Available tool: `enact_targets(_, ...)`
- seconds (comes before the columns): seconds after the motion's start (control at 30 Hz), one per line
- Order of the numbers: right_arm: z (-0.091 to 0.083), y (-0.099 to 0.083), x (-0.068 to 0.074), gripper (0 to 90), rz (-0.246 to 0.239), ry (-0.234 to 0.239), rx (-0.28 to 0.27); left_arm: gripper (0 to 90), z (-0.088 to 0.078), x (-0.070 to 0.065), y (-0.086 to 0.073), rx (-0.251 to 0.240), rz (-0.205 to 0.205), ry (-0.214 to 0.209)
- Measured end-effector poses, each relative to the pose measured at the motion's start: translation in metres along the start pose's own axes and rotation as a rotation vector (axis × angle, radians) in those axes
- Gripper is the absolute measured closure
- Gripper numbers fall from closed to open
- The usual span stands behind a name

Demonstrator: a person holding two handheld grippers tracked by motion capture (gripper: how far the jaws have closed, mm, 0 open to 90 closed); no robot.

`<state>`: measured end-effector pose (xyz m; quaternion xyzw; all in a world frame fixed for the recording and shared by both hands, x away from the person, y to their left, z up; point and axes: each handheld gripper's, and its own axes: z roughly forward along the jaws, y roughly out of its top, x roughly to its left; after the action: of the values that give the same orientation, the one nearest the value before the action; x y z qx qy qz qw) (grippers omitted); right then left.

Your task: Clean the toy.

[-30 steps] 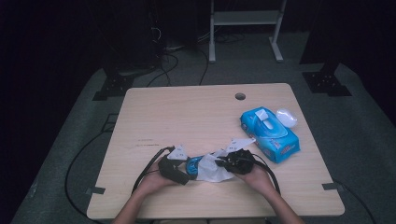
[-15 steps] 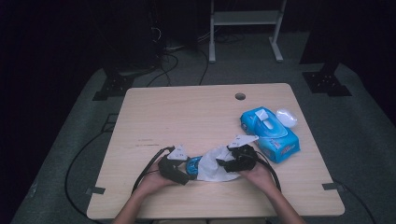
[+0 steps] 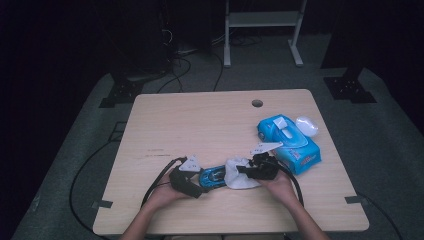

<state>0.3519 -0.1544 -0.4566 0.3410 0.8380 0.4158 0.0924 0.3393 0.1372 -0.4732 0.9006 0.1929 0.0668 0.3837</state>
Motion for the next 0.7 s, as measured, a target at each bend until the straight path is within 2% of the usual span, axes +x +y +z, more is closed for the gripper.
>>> enact_targets(0.03,-0.005,0.001,0.001,78.7,-0.016,-0.021,-0.015,23.9,0.000,0.000,0.000,0.000,0.000,0.000)
enact_targets(0.07,-0.007,0.001,0.001,80.1,-0.020,-0.027,-0.030,23.8,0.000,0.000,0.000,-0.001,0.001,0.001)
enact_targets(0.1,-0.012,0.003,0.001,81.2,-0.029,-0.053,-0.050,23.8,0.000,0.000,0.000,-0.001,0.001,0.001)
enact_targets(0.13,-0.012,0.003,0.001,81.2,-0.029,-0.053,-0.050,23.8,0.000,0.000,0.000,-0.002,0.001,0.001)
enact_targets(0.27,-0.023,0.009,0.007,83.1,-0.090,-0.211,-0.090,23.8,0.000,0.000,0.000,-0.003,0.000,0.001)
enact_targets(0.37,-0.021,0.010,0.018,83.3,-0.185,-0.315,-0.056,23.8,0.001,0.000,0.000,-0.004,0.000,0.002)
enact_targets(0.47,-0.012,0.010,0.035,82.8,-0.279,-0.338,-0.004,23.8,0.001,-0.001,0.000,-0.006,-0.003,0.003)
enact_targets(0.53,-0.005,0.010,0.046,81.0,-0.345,-0.326,0.023,23.8,0.001,-0.001,0.000,-0.005,-0.003,0.002)
enact_targets(0.57,0.001,0.010,0.055,76.5,-0.399,-0.317,0.044,23.8,0.001,-0.001,0.000,-0.005,-0.003,0.001)
enact_targets(0.6,0.001,0.010,0.055,76.5,-0.399,-0.317,0.044,23.8,0.000,-0.001,0.000,-0.004,-0.003,0.002)
enact_targets(0.7,0.003,0.011,0.062,68.3,-0.417,-0.293,0.046,23.8,0.000,-0.001,0.000,-0.004,-0.004,0.001)
